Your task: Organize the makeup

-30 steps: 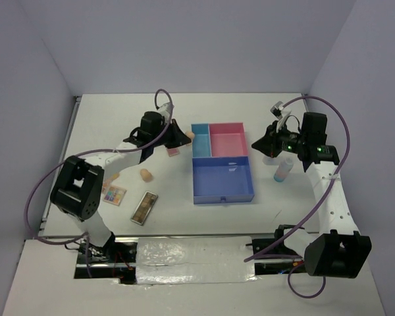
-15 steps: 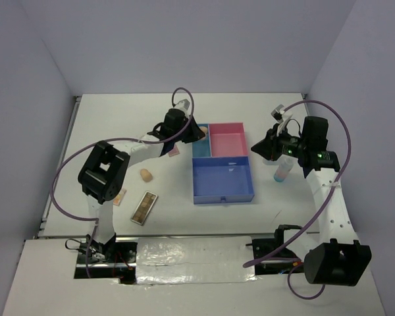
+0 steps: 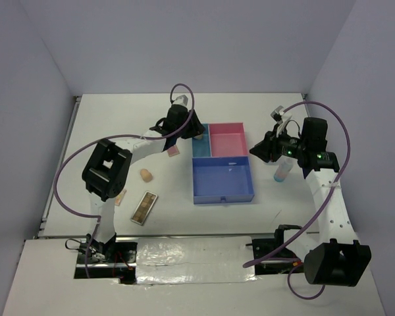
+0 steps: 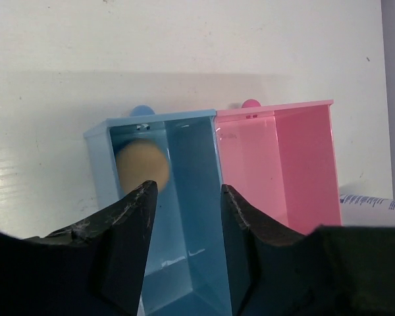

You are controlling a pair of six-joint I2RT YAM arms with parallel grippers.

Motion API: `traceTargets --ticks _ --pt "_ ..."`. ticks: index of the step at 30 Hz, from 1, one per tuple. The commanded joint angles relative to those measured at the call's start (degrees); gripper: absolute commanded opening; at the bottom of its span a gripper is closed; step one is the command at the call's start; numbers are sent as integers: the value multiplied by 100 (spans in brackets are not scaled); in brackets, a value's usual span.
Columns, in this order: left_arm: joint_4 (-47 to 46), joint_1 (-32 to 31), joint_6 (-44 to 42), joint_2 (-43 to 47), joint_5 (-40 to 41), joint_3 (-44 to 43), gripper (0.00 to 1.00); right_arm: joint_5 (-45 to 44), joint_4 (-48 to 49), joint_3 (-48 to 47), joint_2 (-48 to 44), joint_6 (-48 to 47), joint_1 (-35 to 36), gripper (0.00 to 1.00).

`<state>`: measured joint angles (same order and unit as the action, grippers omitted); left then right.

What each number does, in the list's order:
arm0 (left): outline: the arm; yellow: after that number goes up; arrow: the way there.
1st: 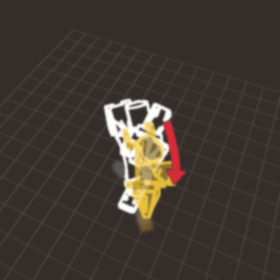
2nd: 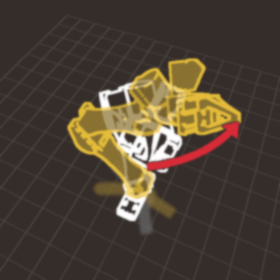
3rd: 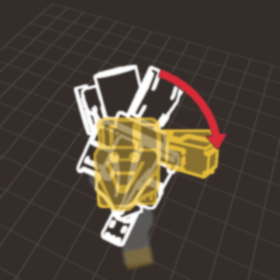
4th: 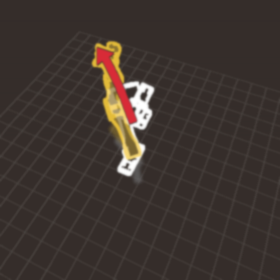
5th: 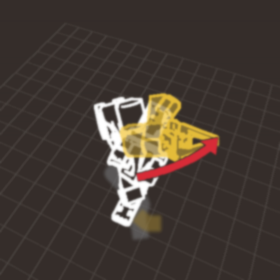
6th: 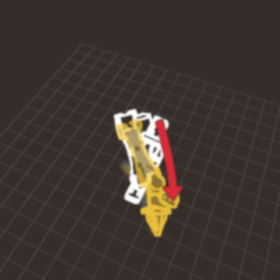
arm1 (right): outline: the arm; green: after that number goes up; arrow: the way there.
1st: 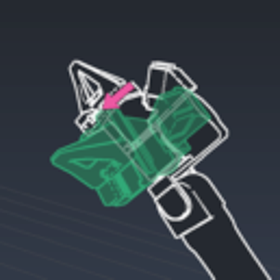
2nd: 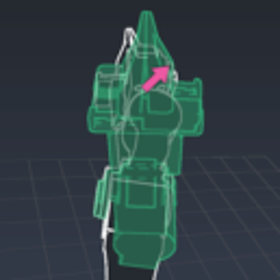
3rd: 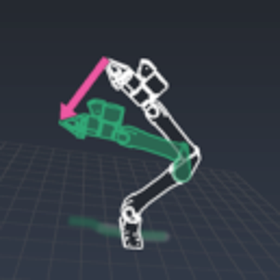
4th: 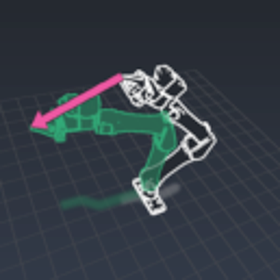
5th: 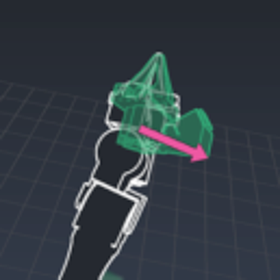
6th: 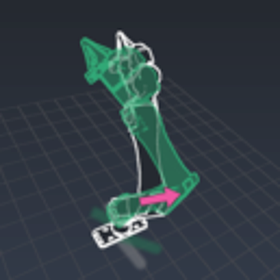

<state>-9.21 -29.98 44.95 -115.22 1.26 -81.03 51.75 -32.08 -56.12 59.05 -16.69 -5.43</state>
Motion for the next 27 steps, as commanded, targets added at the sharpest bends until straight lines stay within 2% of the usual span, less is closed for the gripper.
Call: traceTargets --ticks 1,3,4,6,7,9,11,14,15,17,18,20,23,25,27 --pt "-37 -17 -162 78 41 -185 55 204 35 -74 -95 -150 25 42" --pt "-28 -17 -232 279 50 -176 48 292 -53 -145 -78 -343 33 44" --pt "-2 -8 -267 368 50 -150 38 449 -192 -171 -60 -457 42 44" --pt "86 -8 -442 691 94 -123 24 669 -377 -250 -34 -938 42 45" --pt "217 -8 -521 824 129 -62 13 870 -596 -277 -7 -1116 60 47" --pt "402 1 -741 1253 243 139 6 960 -877 -338 36 -1536 200 53" --pt "613 44 -874 1797 383 394 6 847 -967 -373 54 -1671 462 55" --pt "798 123 -856 2623 585 1114 15 521 -853 -330 54 -1601 902 59" --pt "850 141 -839 2827 656 1490 30 451 -749 -312 63 -1549 982 61" --pt "1139 203 -707 3476 901 1861 48 293 -651 -277 133 -1382 1192 63" --pt "1254 211 -594 3680 1007 2176 62 249 -616 -286 186 -1346 1263 64" --pt "1683 255 -426 4232 1287 2599 75 38 -581 -321 343 -1267 1456 65" --pt "2438 326 83 4735 1622 3013 75 -321 -502 -426 607 -1057 1641 65" --pt "3035 413 540 4920 1807 3276 51 -576 -362 -531 809 -803 1800 63" --pt "3311 510 908 5026 1869 3436 44 -762 -291 -628 941 -582 1948 61"
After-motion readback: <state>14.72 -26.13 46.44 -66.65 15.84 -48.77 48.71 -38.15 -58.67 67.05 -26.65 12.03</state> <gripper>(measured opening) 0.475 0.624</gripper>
